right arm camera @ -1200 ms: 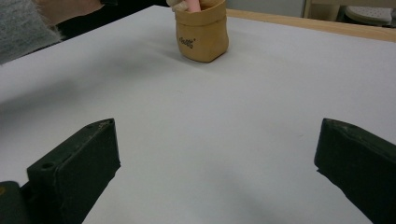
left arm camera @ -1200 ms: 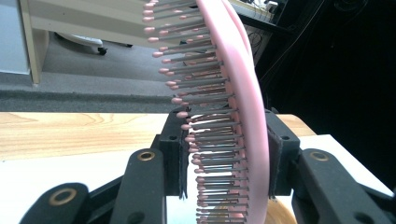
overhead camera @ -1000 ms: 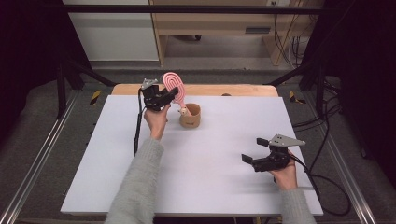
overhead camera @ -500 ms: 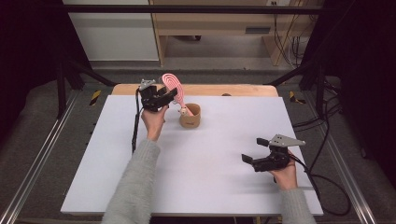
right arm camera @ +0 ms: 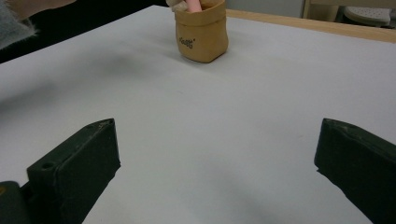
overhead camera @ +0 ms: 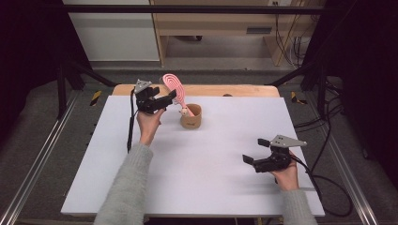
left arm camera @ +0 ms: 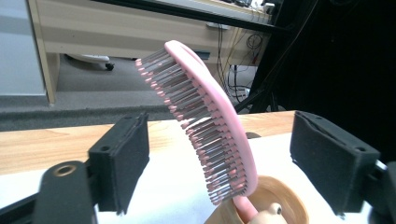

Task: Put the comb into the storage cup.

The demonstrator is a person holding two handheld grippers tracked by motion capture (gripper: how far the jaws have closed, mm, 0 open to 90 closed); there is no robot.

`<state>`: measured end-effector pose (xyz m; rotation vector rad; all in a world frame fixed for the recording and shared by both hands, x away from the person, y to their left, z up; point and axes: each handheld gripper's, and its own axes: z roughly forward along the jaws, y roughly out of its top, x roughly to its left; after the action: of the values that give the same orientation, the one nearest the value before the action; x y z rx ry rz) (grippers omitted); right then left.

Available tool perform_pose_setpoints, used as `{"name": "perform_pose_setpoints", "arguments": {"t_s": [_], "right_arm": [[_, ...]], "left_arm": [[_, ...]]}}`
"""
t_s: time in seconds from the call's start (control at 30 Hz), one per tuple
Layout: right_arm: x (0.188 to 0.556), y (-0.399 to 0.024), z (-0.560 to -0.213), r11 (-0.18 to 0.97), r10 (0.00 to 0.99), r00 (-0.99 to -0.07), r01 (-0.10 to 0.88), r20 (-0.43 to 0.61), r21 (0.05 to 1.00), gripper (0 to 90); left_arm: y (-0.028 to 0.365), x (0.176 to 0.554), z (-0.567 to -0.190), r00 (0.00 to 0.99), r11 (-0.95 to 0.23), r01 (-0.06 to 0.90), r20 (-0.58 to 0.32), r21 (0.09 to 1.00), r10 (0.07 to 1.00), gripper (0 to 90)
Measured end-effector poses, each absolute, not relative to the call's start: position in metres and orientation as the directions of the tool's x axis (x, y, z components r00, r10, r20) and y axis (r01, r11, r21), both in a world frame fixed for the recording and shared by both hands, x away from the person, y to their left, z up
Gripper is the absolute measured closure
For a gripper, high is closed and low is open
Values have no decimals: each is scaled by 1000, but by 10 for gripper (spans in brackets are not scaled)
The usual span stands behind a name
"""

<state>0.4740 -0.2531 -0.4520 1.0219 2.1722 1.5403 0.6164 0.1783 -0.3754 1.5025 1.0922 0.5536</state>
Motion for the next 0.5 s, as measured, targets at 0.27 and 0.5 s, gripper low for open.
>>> {"name": "perform_pose_setpoints", "arguments": {"t_s": [0.27,0.5], "right_arm": [[474,-253,-452,181,690,-706,381,159,907,4],[474,-253,-452,179,693,-703,382,159,907,3]], "left_arm": [[186,603,-365,508,36,296,-189,955,840,75],[194,593,-359,543,-5,299,-166,954,823,59]]}}
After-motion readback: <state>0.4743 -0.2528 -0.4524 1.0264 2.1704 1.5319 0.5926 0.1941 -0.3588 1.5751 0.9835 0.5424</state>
